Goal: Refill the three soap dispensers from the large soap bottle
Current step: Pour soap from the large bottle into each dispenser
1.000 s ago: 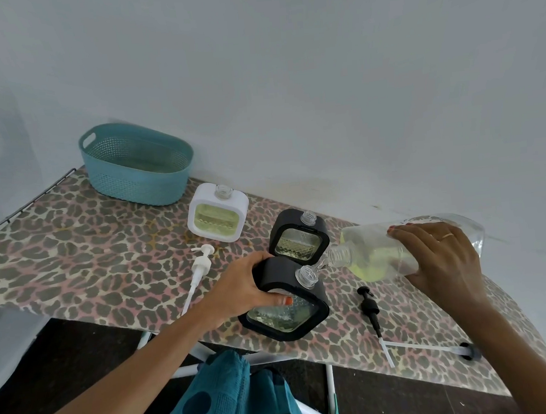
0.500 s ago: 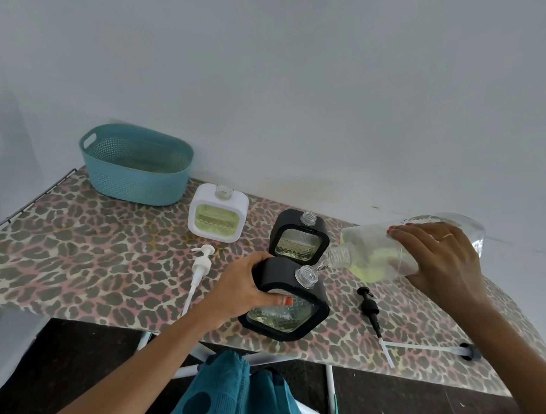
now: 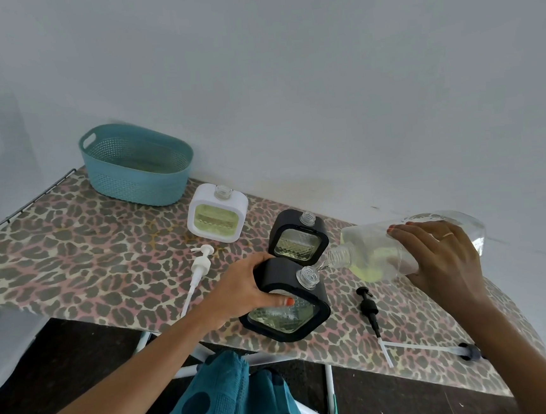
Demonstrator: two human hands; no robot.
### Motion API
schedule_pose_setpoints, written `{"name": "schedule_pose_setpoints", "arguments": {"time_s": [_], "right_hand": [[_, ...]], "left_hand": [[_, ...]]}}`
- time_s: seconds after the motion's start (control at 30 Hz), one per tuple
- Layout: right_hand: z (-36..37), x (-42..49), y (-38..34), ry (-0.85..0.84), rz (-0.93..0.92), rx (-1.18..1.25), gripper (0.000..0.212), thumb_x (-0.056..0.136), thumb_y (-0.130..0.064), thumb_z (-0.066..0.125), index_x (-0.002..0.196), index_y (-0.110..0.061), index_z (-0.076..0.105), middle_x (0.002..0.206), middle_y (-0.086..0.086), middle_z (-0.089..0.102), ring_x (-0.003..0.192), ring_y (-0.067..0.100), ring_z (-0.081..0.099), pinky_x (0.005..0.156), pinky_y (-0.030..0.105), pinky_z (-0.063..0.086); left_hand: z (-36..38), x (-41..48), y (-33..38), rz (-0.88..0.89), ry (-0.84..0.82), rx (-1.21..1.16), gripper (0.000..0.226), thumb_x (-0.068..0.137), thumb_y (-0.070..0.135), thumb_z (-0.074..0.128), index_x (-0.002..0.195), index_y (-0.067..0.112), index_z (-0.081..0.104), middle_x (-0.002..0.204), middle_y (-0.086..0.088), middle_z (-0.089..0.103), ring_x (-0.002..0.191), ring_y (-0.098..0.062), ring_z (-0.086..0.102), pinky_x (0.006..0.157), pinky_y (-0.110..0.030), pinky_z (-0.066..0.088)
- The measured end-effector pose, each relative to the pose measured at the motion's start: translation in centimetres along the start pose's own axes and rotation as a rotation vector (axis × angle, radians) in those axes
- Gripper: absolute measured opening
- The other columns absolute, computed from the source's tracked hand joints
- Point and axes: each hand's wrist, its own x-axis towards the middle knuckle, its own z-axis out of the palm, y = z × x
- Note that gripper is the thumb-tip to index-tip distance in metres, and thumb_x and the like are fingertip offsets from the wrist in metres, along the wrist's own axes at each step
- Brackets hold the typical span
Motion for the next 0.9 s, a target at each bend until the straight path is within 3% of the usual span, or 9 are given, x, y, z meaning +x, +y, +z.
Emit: {"name": "schedule_pose_setpoints", "arguments": {"time_s": [0.37, 0.63, 0.8, 0.9], "right_hand": [[0.30, -0.32, 0.26, -0.004, -0.016, 0.007, 0.029, 0.072, -0.022, 0.061, 0.098, -0.010, 0.065, 0.093, 0.002, 0.072, 0.083, 0.028, 0.067, 0.072, 0.038, 0.046], [0.24, -0.18, 0.13, 0.008, -0.029, -0.006, 0.027, 0.071, -0.020, 0.065, 0.095, -0.009, 0.069, 0.092, 0.002, 0.072, 0.082, 0.028, 0.067, 0.072, 0.037, 0.047], [0.15, -0.01, -0.04, 0.009, -0.045, -0.010, 0.029, 0.066, -0.017, 0.072, 0.093, -0.007, 0.071, 0.092, 0.003, 0.072, 0.082, 0.028, 0.068, 0.072, 0.038, 0.049], [0.06, 0.14, -0.08, 0.014, -0.054, -0.013, 0.028, 0.066, -0.016, 0.073, 0.092, -0.007, 0.071, 0.091, 0.003, 0.073, 0.082, 0.028, 0.068, 0.072, 0.037, 0.049]], "left_hand": [[0.11, 0.14, -0.14, 0.023, -0.002, 0.028, 0.053, 0.053, 0.031, 0.087, 0.095, 0.036, 0.056, 0.092, 0.012, 0.066, 0.085, 0.000, 0.063, 0.079, -0.019, 0.052], [0.05, 0.08, -0.09, 0.028, 0.007, 0.042, 0.051, 0.053, 0.029, 0.087, 0.092, 0.038, 0.055, 0.088, 0.016, 0.065, 0.080, 0.007, 0.061, 0.071, -0.007, 0.047], [0.06, 0.10, -0.23, 0.027, 0.000, 0.043, 0.054, 0.054, 0.028, 0.087, 0.098, 0.029, 0.056, 0.090, 0.011, 0.065, 0.080, 0.004, 0.062, 0.071, -0.008, 0.048], [0.04, 0.06, -0.24, 0.030, 0.003, 0.047, 0.052, 0.054, 0.028, 0.087, 0.096, 0.032, 0.056, 0.089, 0.011, 0.066, 0.080, 0.004, 0.062, 0.070, -0.008, 0.048]]}}
